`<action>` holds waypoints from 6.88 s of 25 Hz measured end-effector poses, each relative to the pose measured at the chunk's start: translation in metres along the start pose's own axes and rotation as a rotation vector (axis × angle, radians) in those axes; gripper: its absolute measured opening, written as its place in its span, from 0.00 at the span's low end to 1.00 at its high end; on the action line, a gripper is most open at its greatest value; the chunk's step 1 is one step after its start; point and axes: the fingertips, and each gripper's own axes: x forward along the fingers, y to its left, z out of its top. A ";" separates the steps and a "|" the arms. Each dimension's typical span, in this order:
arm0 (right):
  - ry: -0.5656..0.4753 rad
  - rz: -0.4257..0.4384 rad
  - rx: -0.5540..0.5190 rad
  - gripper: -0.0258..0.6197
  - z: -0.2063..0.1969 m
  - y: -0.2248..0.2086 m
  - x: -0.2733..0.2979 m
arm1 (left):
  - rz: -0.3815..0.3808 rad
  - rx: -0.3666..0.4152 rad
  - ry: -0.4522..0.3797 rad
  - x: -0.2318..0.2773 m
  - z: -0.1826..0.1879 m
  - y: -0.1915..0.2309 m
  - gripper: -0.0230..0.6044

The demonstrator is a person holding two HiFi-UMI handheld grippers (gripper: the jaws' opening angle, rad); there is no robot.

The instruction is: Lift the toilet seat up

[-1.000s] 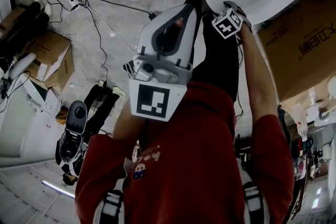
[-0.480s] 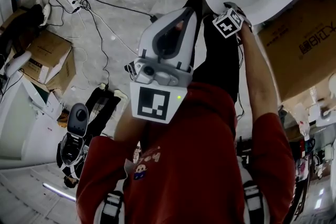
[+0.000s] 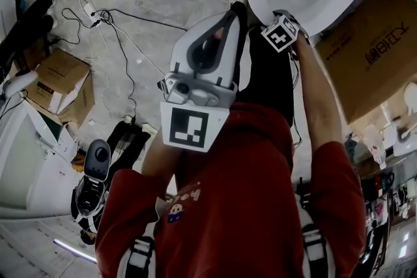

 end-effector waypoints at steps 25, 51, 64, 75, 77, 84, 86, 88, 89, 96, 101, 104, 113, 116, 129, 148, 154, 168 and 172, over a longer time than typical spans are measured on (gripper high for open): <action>-0.085 -0.064 -0.002 0.42 0.022 0.021 -0.111 | -0.056 0.019 -0.160 -0.026 0.083 -0.020 0.05; -0.113 -0.180 -0.011 0.41 0.042 0.025 -0.193 | -0.181 0.082 -0.297 -0.008 0.155 -0.033 0.05; -0.127 -0.160 0.001 0.40 0.050 0.015 -0.240 | -0.248 0.092 -0.335 0.004 0.171 -0.047 0.05; -0.131 -0.158 -0.016 0.38 0.058 0.001 -0.284 | -0.278 0.097 -0.364 0.010 0.181 -0.053 0.05; -0.125 -0.166 -0.028 0.37 0.061 -0.002 -0.293 | -0.283 0.097 -0.367 0.010 0.181 -0.054 0.05; -0.118 -0.203 -0.073 0.34 0.073 -0.011 -0.327 | -0.306 0.093 -0.373 0.012 0.185 -0.058 0.05; -0.122 -0.221 -0.085 0.33 0.076 -0.015 -0.336 | -0.310 0.091 -0.377 0.013 0.187 -0.060 0.05; -0.108 -0.232 -0.088 0.32 0.073 -0.018 -0.343 | -0.313 0.090 -0.380 0.014 0.188 -0.062 0.05; -0.099 -0.235 -0.089 0.32 0.073 -0.019 -0.346 | -0.315 0.089 -0.380 0.014 0.188 -0.062 0.05; -0.099 -0.277 -0.110 0.29 0.079 -0.025 -0.364 | -0.323 0.081 -0.380 0.015 0.188 -0.063 0.05; -0.105 -0.317 -0.125 0.28 0.083 -0.032 -0.381 | -0.327 0.085 -0.380 0.018 0.190 -0.064 0.05; -0.104 -0.338 -0.138 0.27 0.086 -0.037 -0.390 | -0.328 0.084 -0.385 0.020 0.191 -0.064 0.05; -0.114 -0.398 -0.165 0.24 0.095 -0.052 -0.416 | -0.327 0.082 -0.402 0.027 0.201 -0.065 0.05; -0.113 -0.423 -0.175 0.23 0.099 -0.058 -0.424 | -0.325 0.083 -0.407 0.027 0.203 -0.065 0.05; -0.117 -0.531 -0.230 0.21 0.110 -0.081 -0.452 | -0.305 0.094 -0.424 0.023 0.210 -0.063 0.05; -0.118 -0.800 -0.299 0.18 0.120 -0.140 -0.495 | -0.270 0.092 -0.439 0.023 0.214 -0.056 0.05; -0.116 -0.866 -0.306 0.18 0.122 -0.158 -0.505 | -0.261 0.090 -0.436 0.023 0.212 -0.055 0.05; -0.079 -1.021 -0.342 0.17 0.124 -0.198 -0.523 | -0.237 0.089 -0.428 0.020 0.208 -0.051 0.05; -0.028 -1.072 -0.372 0.16 0.126 -0.208 -0.527 | -0.231 0.087 -0.428 0.017 0.207 -0.050 0.05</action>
